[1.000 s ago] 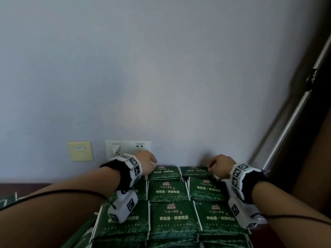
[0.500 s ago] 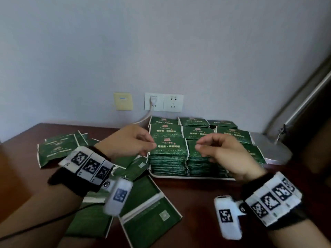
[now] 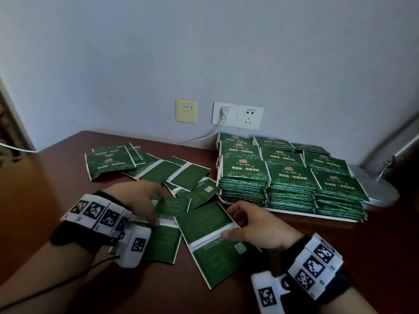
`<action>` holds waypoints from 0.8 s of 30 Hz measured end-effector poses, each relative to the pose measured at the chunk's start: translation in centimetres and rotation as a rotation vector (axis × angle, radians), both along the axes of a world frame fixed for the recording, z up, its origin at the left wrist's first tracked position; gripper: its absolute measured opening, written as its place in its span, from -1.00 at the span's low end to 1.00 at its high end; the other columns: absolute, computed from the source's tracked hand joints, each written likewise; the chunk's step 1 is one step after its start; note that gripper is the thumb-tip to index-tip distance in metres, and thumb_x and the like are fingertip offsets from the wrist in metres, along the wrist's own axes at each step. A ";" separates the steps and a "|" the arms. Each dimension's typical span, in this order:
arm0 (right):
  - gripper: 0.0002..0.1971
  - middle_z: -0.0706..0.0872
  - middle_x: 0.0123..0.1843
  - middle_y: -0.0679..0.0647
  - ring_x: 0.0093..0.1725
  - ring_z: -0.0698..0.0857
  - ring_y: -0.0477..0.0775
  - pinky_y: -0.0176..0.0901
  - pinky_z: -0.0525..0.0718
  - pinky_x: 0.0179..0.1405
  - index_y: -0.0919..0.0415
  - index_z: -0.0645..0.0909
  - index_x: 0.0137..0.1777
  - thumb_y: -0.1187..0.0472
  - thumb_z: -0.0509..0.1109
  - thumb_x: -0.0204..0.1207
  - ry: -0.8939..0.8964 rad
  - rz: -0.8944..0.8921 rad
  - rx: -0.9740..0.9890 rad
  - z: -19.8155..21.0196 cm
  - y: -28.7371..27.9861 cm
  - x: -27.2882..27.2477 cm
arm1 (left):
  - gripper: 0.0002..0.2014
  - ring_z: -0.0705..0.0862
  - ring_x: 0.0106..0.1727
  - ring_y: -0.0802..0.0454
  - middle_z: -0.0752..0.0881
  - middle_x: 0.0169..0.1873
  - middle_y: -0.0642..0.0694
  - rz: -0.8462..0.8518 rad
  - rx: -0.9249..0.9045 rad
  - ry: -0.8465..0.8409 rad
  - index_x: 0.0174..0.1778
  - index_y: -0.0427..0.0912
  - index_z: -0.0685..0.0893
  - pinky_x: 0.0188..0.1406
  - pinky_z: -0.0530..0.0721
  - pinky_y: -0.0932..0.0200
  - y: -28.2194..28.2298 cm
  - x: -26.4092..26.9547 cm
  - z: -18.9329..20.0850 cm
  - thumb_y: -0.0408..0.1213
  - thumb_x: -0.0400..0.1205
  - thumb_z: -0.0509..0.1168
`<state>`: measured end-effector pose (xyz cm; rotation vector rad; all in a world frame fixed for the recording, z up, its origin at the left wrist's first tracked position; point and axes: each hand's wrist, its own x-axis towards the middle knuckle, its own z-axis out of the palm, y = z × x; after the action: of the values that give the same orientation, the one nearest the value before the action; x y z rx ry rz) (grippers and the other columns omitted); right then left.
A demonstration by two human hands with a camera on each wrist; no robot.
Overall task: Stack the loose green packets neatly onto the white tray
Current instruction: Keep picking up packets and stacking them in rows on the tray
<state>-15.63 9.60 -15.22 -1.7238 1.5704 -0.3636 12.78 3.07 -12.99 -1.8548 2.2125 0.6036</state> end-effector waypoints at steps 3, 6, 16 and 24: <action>-0.27 0.58 0.18 -0.14 0.08 0.64 -0.13 -0.33 0.61 -0.11 -0.10 0.42 0.45 0.08 0.70 0.33 0.011 -0.013 -0.004 -0.3 -0.1 0.8 | -0.28 0.64 0.25 0.03 0.60 0.39 0.09 -0.001 0.017 -0.025 0.36 0.28 0.49 0.19 0.61 0.15 -0.8 0.5 -0.8 -0.11 0.33 0.66; -0.12 0.56 0.20 -0.09 0.11 0.63 -0.08 -0.32 0.61 -0.09 -0.04 0.32 0.58 0.24 0.70 0.32 0.066 -0.019 -0.023 -0.5 -0.2 1.6 | -0.11 0.63 0.29 -0.07 0.51 0.41 -0.04 -0.030 0.019 -0.073 0.50 0.43 0.38 0.28 0.62 0.05 -0.9 0.4 -0.8 -0.03 0.29 0.66; -0.66 0.81 -0.17 -0.09 -0.15 0.77 -0.09 -0.22 0.74 -0.17 0.00 0.75 -0.09 0.49 0.56 0.34 -0.005 0.023 0.003 -0.9 -0.1 1.7 | -0.28 0.61 0.22 0.02 0.60 0.16 0.05 -0.078 0.085 0.017 0.16 0.28 0.53 0.33 0.61 -0.08 -1.1 0.2 -1.4 0.08 0.10 0.69; -0.54 0.77 -0.24 -0.02 -0.26 0.71 -0.16 -0.23 0.68 -0.20 0.07 0.71 -0.34 0.70 0.31 0.36 -0.180 0.016 -0.252 -1.7 0.4 -0.8 | -0.29 0.66 0.02 0.12 0.62 0.10 0.17 -0.066 -0.082 0.243 0.18 0.13 0.51 0.02 0.66 0.07 -0.7 -0.4 -1.5 -0.06 0.19 0.74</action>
<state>-16.44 9.95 -16.93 -1.8334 1.4277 -0.7141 12.41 2.42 -14.49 -1.8234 2.4751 0.7745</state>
